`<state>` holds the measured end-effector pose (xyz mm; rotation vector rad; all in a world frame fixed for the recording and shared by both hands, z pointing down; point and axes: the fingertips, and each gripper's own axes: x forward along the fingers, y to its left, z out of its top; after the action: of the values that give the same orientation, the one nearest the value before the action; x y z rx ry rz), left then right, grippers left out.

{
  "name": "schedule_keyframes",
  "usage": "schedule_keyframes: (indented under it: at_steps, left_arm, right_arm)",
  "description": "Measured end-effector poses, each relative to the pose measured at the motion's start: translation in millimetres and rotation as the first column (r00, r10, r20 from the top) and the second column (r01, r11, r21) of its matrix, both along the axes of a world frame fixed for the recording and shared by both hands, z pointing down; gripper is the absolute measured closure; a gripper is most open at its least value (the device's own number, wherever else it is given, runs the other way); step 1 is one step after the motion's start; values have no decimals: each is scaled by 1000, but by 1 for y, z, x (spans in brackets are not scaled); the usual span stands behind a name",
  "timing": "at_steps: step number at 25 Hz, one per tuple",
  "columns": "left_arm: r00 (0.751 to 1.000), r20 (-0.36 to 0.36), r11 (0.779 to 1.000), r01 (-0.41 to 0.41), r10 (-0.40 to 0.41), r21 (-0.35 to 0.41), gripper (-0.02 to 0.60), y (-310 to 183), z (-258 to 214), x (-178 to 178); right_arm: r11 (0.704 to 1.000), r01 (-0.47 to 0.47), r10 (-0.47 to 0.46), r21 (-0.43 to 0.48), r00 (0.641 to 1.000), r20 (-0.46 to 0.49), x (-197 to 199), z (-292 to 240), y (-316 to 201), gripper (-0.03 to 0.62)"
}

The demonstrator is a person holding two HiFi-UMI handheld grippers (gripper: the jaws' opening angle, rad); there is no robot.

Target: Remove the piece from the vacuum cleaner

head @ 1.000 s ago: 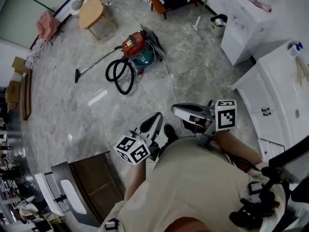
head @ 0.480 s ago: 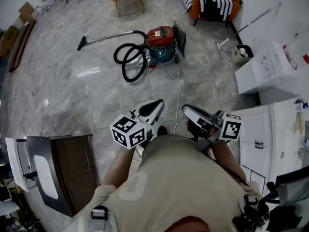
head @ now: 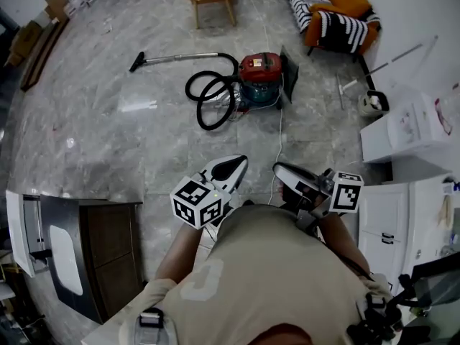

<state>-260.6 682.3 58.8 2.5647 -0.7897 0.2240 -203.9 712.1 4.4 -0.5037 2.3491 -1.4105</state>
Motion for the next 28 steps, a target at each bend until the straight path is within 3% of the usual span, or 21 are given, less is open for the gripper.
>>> schedule_keyframes:
  at_steps: [7, 11, 15, 20, 24, 28]
  left_arm:
    - [999, 27, 999, 46, -46, -2, 589, -13, 4, -9]
    - [997, 47, 997, 55, -58, 44, 589, -19, -7, 4]
    - [993, 101, 989, 45, -59, 138, 589, -38, -19, 36]
    - [986, 139, 972, 58, -92, 228, 589, -67, -36, 83]
    - [980, 163, 956, 62, -112, 285, 589, -91, -46, 126]
    - [971, 186, 955, 95, -152, 281, 589, -104, -40, 154]
  right_arm:
    - [999, 51, -51, 9, 999, -2, -5, 0, -15, 592]
    - [998, 68, -68, 1, 997, 22, 7, 1, -23, 592]
    - [997, 66, -68, 31, 995, 67, 41, -4, -48, 592]
    - [983, 108, -127, 149, 984, 122, 85, -29, -72, 592]
    - [980, 147, -167, 131, 973, 158, 118, -26, -97, 592]
    - [975, 189, -208, 116, 960, 185, 148, -20, -117, 592]
